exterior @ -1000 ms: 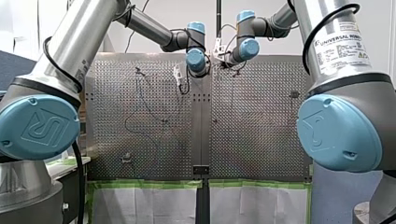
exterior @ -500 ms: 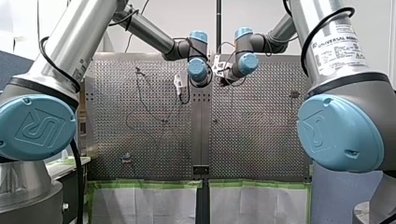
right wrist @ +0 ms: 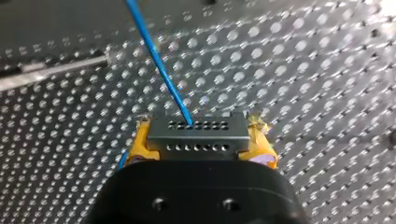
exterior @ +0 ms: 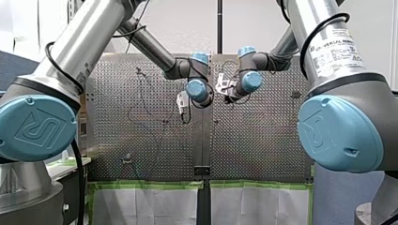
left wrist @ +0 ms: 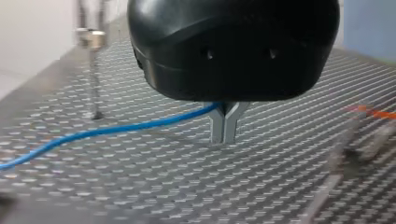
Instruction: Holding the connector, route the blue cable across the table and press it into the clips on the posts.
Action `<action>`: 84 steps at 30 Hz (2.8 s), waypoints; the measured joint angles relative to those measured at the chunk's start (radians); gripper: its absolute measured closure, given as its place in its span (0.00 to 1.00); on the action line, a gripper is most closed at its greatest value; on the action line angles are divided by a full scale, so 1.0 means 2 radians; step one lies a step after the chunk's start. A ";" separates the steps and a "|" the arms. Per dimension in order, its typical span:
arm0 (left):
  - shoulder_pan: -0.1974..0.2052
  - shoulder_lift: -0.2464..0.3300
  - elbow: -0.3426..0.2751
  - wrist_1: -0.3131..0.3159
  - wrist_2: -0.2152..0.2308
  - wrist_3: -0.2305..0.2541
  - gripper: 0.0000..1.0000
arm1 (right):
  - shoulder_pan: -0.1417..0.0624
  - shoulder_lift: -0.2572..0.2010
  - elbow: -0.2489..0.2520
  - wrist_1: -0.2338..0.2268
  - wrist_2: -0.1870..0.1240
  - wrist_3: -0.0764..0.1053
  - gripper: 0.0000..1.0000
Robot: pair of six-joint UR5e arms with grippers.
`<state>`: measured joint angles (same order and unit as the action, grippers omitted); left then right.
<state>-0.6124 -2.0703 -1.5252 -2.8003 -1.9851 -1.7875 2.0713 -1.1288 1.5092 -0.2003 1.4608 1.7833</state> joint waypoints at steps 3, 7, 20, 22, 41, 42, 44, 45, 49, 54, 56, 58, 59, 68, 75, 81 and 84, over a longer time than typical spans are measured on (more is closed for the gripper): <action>0.001 -0.014 -0.014 0.014 0.004 -0.002 1.00 | -0.005 0.001 0.011 -0.008 0.000 -0.004 1.00; 0.004 -0.028 -0.028 0.028 0.011 -0.004 1.00 | -0.011 0.002 0.028 -0.016 -0.001 -0.016 1.00; 0.017 -0.046 -0.073 0.081 0.049 -0.022 1.00 | -0.024 0.004 0.062 -0.022 -0.002 -0.056 1.00; 0.019 -0.046 -0.071 0.090 0.058 -0.024 1.00 | -0.026 0.005 0.063 -0.024 -0.003 -0.059 1.00; 0.030 -0.068 -0.047 0.123 0.111 -0.034 1.00 | -0.045 0.031 0.064 -0.041 -0.011 -0.058 1.00; 0.030 -0.073 -0.046 0.127 0.112 -0.036 1.00 | -0.046 0.032 0.064 -0.043 -0.012 -0.058 1.00; 0.031 -0.078 -0.044 0.133 0.115 -0.039 1.00 | -0.047 0.034 0.064 -0.045 -0.016 -0.057 1.00; 0.031 -0.080 -0.043 0.137 0.116 -0.040 1.00 | -0.047 0.034 0.064 -0.046 -0.018 -0.057 1.00; 0.033 -0.082 -0.037 0.141 0.118 -0.042 1.00 | -0.050 0.037 0.064 -0.049 -0.023 -0.056 1.00; 0.040 -0.083 -0.025 0.139 0.118 -0.043 1.00 | -0.055 0.039 0.064 -0.059 -0.025 -0.052 1.00; 0.043 -0.083 -0.023 0.139 0.119 -0.043 1.00 | -0.058 0.039 0.064 -0.062 -0.026 -0.050 1.00; 0.048 -0.086 -0.020 0.136 0.121 -0.043 1.00 | -0.061 0.040 0.064 -0.065 -0.026 -0.049 1.00; 0.049 -0.088 -0.018 0.134 0.122 -0.042 1.00 | -0.063 0.040 0.063 -0.066 -0.027 -0.048 1.00; 0.059 -0.120 0.018 0.104 0.125 -0.033 1.00 | -0.075 0.048 0.060 -0.072 -0.034 -0.046 1.00; 0.068 -0.125 0.048 0.079 0.124 -0.031 1.00 | -0.082 0.052 0.049 -0.072 -0.037 -0.045 1.00; 0.068 -0.125 0.055 0.062 0.122 -0.029 0.71 | -0.090 0.052 0.046 -0.078 -0.037 -0.045 1.00; 0.066 -0.125 0.056 0.052 0.120 -0.026 0.37 | -0.094 0.052 0.046 -0.082 -0.039 -0.046 1.00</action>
<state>-0.4798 -2.3200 -1.4142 -2.6957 -1.7453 -1.8392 1.8828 -1.0242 1.6010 -0.3646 1.3827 1.6914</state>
